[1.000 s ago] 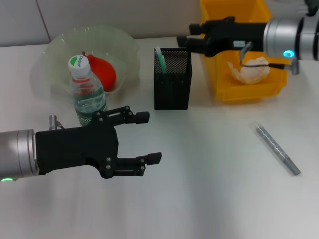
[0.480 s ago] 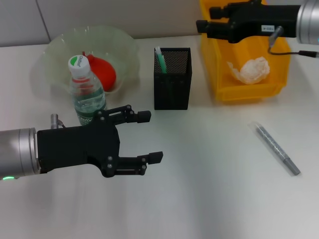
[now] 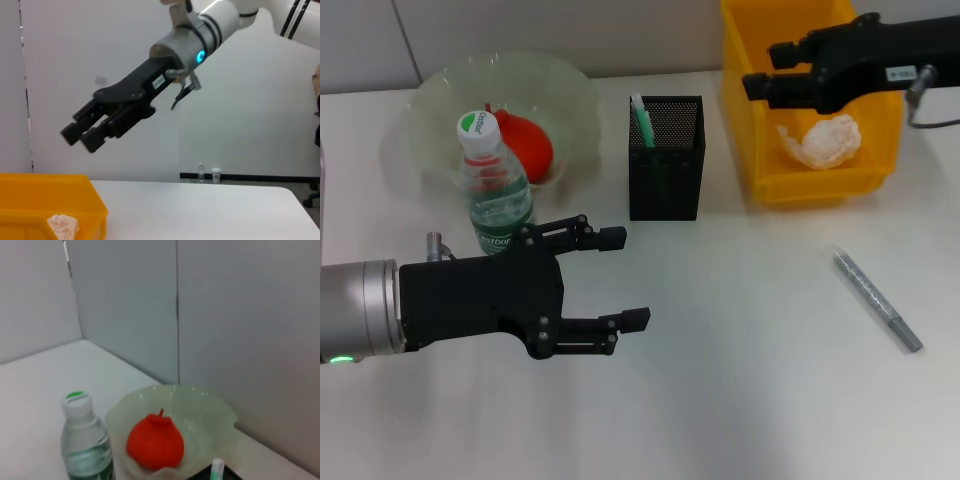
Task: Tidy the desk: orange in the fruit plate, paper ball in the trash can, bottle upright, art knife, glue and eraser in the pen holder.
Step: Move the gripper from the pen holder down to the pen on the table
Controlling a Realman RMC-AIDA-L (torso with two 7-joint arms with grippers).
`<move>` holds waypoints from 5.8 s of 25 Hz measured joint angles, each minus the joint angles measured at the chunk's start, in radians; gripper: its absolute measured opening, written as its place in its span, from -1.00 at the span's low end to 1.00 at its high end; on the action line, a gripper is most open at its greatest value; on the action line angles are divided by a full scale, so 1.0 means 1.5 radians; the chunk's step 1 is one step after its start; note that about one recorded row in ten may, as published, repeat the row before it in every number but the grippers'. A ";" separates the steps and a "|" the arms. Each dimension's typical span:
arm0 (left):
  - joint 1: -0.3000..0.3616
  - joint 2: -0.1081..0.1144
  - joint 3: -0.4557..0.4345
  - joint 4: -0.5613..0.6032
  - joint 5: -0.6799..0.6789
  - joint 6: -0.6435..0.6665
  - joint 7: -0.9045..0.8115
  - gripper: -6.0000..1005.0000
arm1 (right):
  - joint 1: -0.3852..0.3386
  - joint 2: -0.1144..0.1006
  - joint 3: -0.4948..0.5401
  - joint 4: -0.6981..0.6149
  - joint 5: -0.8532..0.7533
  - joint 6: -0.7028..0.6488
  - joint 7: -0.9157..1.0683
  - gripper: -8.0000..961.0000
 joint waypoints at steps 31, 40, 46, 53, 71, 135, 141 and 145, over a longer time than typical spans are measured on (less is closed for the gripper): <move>-0.003 0.001 -0.004 0.002 0.000 0.022 0.001 0.65 | 0.018 -0.001 0.004 -0.103 -0.309 -0.281 0.143 0.04; -0.004 0.001 -0.003 0.001 0.000 0.023 0.001 0.65 | 0.029 -0.003 0.010 -0.001 -0.334 -0.241 0.140 0.04; -0.005 0.001 -0.004 0.000 0.000 0.023 0.001 0.65 | 0.036 -0.003 0.012 0.046 -0.351 -0.217 0.139 0.04; -0.006 0.001 -0.004 -0.001 0.000 0.022 0.001 0.65 | 0.040 -0.003 0.016 0.072 -0.354 -0.207 0.145 0.04; -0.006 0.000 -0.004 -0.001 0.000 0.019 0.007 0.65 | 0.039 -0.002 0.016 0.114 -0.388 -0.157 0.151 0.02; 0.002 0.000 -0.003 -0.007 -0.003 0.030 0.023 0.65 | 0.226 -0.030 0.017 0.356 -0.506 -0.155 0.167 -0.04; 0.007 0.000 -0.003 -0.007 -0.004 0.032 0.027 0.65 | 0.225 -0.020 0.017 0.356 -0.517 -0.145 0.166 -0.06; 0.007 0.000 -0.003 -0.007 -0.004 0.035 0.027 0.65 | 0.224 -0.020 0.017 0.356 -0.518 -0.141 0.165 -0.08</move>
